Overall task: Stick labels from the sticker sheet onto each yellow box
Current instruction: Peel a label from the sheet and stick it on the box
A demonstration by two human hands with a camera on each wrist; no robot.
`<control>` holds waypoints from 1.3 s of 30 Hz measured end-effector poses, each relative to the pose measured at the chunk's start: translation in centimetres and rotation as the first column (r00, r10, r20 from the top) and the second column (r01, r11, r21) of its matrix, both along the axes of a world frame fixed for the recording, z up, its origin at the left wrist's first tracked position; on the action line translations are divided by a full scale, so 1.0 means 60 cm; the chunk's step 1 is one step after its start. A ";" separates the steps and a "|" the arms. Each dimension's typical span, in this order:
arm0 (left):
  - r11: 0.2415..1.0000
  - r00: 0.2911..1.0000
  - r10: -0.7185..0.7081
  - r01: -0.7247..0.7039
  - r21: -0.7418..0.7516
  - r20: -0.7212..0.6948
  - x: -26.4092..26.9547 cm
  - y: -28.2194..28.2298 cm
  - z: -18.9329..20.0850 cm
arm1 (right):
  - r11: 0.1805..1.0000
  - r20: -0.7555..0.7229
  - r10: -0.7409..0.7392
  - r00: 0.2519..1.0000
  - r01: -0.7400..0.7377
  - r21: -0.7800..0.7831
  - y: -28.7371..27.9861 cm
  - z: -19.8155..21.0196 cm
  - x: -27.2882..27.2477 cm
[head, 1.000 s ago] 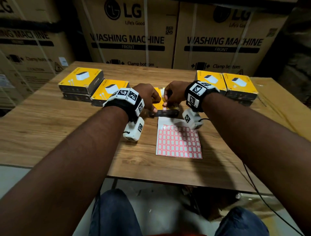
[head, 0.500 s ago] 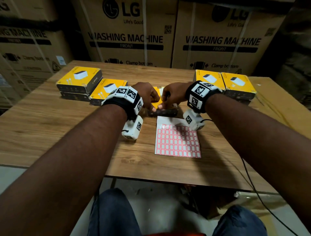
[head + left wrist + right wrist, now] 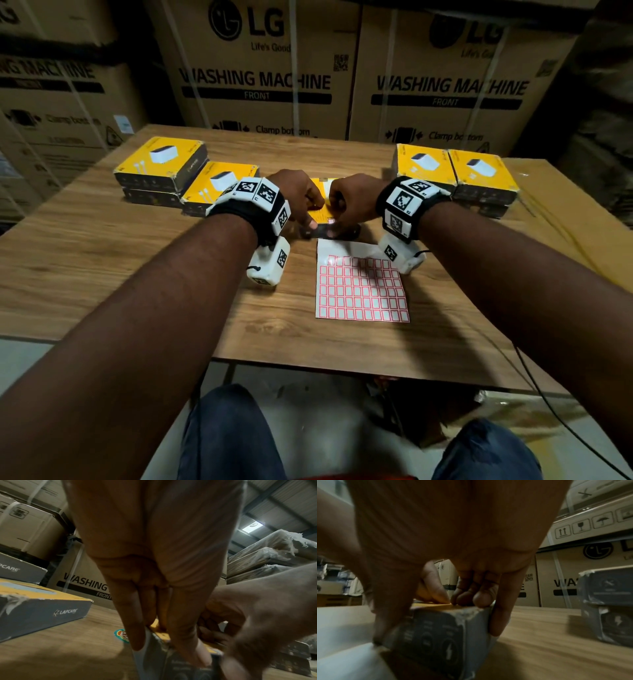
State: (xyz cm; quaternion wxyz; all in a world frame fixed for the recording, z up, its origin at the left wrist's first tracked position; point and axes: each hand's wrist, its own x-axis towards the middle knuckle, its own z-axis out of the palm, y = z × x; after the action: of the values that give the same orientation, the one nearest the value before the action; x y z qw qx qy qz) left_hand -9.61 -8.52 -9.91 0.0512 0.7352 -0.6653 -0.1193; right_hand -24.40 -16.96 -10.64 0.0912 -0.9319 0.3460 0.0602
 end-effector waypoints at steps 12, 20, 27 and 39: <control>0.996 0.977 0.060 -0.045 -0.078 0.203 -0.057 0.003 -0.011 | 0.996 0.003 0.021 1.000 -0.021 0.090 -0.009 0.009 -0.017; 0.999 0.949 -0.046 0.041 0.021 0.311 -0.083 0.003 0.005 | 0.973 0.078 -0.012 0.997 -0.006 0.232 -0.018 0.009 -0.029; 0.998 0.970 -0.018 0.001 0.067 0.241 -0.058 -0.014 0.017 | 0.991 0.096 -0.054 0.994 0.042 0.124 -0.005 -0.010 -0.014; 0.988 0.979 0.128 -0.113 -0.101 0.156 -0.069 -0.027 -0.006 | 0.995 0.050 -0.015 0.999 0.010 0.097 -0.008 -0.007 -0.025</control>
State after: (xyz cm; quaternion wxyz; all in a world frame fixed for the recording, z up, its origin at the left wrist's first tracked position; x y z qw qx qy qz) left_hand -13.75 -10.13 -10.26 0.0376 0.7783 -0.6263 -0.0253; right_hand -25.87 -17.46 -11.08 0.1452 -0.9255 0.3459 0.0524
